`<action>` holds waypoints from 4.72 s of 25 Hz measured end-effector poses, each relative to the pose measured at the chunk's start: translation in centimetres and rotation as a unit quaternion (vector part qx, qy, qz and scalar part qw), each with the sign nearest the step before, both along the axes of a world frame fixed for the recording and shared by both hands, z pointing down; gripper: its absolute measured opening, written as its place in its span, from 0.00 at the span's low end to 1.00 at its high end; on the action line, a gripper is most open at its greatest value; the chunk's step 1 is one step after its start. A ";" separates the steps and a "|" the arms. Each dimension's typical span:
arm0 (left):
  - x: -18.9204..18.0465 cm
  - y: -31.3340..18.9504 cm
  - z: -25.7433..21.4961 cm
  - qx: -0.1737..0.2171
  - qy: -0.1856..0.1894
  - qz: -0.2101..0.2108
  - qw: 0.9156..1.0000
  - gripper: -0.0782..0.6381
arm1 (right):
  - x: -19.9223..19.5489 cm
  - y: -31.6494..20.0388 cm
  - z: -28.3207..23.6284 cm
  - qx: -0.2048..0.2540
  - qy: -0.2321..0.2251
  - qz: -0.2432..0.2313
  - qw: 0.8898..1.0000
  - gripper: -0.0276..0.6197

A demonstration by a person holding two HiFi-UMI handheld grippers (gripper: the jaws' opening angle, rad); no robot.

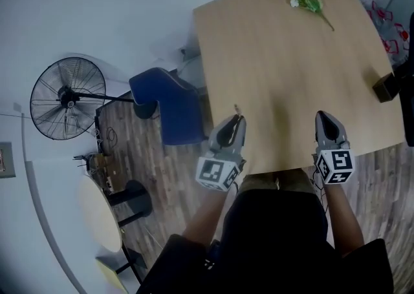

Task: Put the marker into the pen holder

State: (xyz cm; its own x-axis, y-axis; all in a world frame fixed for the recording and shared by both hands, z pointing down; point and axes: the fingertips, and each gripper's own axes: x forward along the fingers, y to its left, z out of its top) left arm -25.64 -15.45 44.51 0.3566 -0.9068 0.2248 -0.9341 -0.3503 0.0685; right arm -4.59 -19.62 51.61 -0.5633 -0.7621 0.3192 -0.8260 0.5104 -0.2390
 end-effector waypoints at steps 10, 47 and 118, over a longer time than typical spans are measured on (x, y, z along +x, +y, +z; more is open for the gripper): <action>0.1 9.9 -2.4 0.027 0.056 -0.010 0.998 0.17 | -3.4 9.0 -3.3 0.021 0.011 -0.029 0.999 0.04; 19.9 24.3 -4.7 0.037 0.113 0.087 0.989 0.17 | 15.0 25.6 -7.8 0.052 0.038 0.053 0.997 0.04; 66.9 -23.6 13.6 -0.022 0.039 0.203 0.978 0.17 | 52.6 -1.5 3.3 -0.071 0.038 0.148 0.986 0.04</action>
